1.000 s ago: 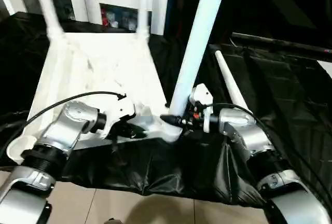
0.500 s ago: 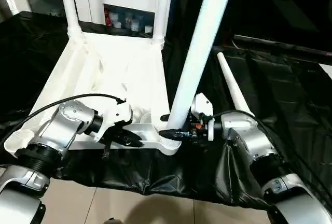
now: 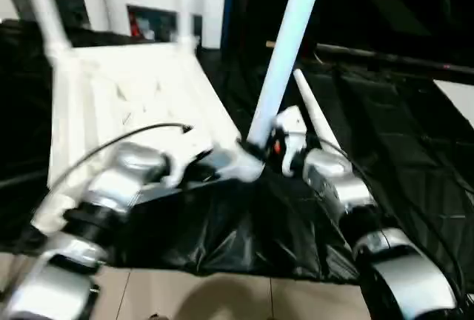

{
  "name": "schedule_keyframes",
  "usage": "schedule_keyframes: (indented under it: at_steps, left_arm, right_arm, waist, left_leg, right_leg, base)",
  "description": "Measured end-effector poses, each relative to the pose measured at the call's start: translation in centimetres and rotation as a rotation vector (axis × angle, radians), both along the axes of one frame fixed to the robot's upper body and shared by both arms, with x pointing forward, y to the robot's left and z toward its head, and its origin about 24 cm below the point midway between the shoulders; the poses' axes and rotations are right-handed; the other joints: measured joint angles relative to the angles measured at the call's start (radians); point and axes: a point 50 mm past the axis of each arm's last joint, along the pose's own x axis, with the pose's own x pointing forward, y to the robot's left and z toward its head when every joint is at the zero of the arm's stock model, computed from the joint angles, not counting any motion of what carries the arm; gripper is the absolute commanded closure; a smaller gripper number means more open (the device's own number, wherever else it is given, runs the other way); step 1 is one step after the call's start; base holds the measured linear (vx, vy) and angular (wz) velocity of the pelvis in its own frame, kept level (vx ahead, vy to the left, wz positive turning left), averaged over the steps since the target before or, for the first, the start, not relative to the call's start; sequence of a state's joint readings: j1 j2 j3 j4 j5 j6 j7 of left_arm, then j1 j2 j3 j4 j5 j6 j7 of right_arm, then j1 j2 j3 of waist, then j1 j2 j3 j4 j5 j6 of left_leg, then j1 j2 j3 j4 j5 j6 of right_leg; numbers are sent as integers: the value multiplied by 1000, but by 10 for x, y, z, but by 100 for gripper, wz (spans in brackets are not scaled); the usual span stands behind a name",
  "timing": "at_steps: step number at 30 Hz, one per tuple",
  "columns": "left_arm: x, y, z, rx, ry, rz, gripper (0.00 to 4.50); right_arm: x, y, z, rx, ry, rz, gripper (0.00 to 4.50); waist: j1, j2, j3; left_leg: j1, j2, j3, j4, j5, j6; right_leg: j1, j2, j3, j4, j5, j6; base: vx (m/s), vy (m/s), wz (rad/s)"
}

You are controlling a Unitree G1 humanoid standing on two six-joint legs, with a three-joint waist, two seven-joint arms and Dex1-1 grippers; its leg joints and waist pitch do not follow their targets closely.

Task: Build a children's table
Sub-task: Insert table leg to table base, then rotate leg to tighten

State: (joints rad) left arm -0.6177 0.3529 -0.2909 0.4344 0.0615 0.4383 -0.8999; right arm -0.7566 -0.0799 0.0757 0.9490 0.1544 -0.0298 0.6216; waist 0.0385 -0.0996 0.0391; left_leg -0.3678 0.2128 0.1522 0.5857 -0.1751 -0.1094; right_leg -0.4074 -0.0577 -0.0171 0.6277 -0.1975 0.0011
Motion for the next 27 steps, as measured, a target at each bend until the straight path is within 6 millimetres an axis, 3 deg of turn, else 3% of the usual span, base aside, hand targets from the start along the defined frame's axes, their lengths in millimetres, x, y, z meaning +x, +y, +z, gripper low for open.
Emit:
schedule_keyframes:
  at_steps: [13,14,16,17,27]
  left_arm:
    - [-3,5,0,16,-31,21,450]
    - [-4,6,0,18,-32,20,450]
    - [-4,6,0,19,-34,20,450]
    - [-4,6,1,19,-34,19,450]
    - [-5,9,4,21,-42,-11,450]
  right_arm:
    - [3,11,0,32,20,-50,261]
    - [3,12,0,37,21,-51,226]
    - [3,13,0,50,28,-57,226]
    - [3,14,0,53,27,-59,202]
    - [-1,15,-6,35,19,-26,118]
  waist:
    - [-16,-3,1]
    - [-17,-4,1]
    - [-19,-4,1]
    - [-19,-4,1]
    - [-9,-5,2]
  left_leg:
    - [2,4,3,-4,0,1]
    - [2,4,3,-4,0,1]
    - [2,5,4,-4,0,1]
    - [2,5,4,-4,0,1]
    - [-2,7,10,-6,0,1]
  right_leg:
    - [0,1,0,-2,0,0]
    - [0,1,0,-2,0,0]
    - [0,1,0,-2,0,0]
    - [-1,1,0,-2,0,0]
    - [-9,1,1,-1,0,0]
  base:
    - [0,0,0]
    - [0,0,0]
    - [0,0,0]
    - [0,0,0]
    - [0,0,0]
